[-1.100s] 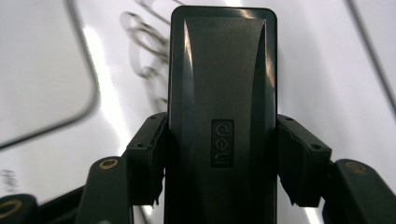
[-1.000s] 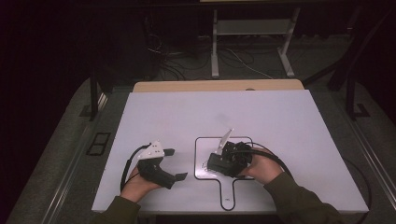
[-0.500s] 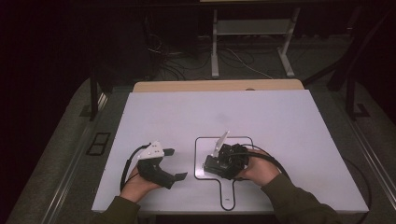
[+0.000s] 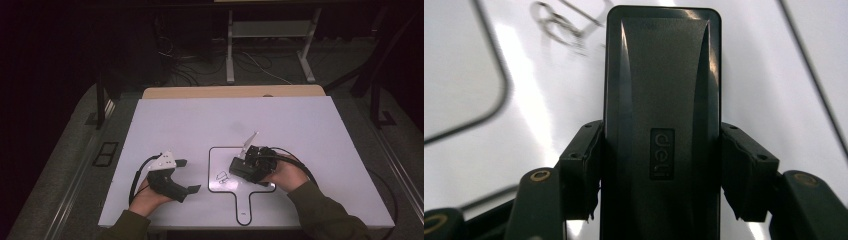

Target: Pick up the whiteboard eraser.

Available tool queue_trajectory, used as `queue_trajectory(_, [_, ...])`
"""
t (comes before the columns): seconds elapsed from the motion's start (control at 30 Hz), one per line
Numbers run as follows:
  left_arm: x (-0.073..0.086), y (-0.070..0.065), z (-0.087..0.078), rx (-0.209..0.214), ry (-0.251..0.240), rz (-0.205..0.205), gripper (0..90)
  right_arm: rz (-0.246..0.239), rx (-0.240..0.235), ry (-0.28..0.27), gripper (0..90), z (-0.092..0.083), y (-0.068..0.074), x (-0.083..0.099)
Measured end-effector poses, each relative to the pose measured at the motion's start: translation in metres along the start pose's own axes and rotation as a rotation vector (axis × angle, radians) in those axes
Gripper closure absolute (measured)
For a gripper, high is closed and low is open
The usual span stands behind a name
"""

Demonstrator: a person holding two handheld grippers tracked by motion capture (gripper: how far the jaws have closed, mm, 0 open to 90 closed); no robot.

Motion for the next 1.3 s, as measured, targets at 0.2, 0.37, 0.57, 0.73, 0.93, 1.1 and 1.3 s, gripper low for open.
queue_trajectory(0.2, [0.000,0.000,-0.001,-0.001,-0.001,0.004,0.0,-0.076,-0.035,0.001,38.7,0.003,0.031,-0.007])
queue_trajectory(0.37, [0.000,0.000,-0.001,-0.001,-0.001,0.004,0.0,-0.105,-0.048,0.005,38.7,0.004,0.041,-0.009])
queue_trajectory(0.57, [0.000,0.000,-0.001,-0.002,-0.001,0.000,0.0,-0.020,0.006,0.004,38.7,0.000,0.008,0.000])
queue_trajectory(0.73, [0.000,0.000,-0.001,-0.002,-0.002,0.002,0.0,0.080,0.035,-0.010,38.7,-0.005,-0.023,0.013])
queue_trajectory(0.93, [0.000,0.000,0.000,-0.001,-0.001,0.002,0.0,0.064,0.030,-0.006,38.7,-0.005,-0.020,0.013])
queue_trajectory(1.1, [-0.001,0.000,-0.001,-0.002,-0.003,0.002,0.0,-0.014,-0.015,0.004,38.6,-0.002,0.005,0.006])
queue_trajectory(1.3, [0.000,0.000,0.000,0.000,-0.002,0.004,0.0,-0.091,-0.043,0.020,38.6,0.003,0.036,-0.007])
Point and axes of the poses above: each handheld gripper's, and its own axes: z roughly forward along the jaws, x roughly out of its underside, y roughly to its left, the point moved 6 cm from there along z, roughly forward along the jaws, and after that the axes turned 12 degrees about z, right-handed, at the moved point
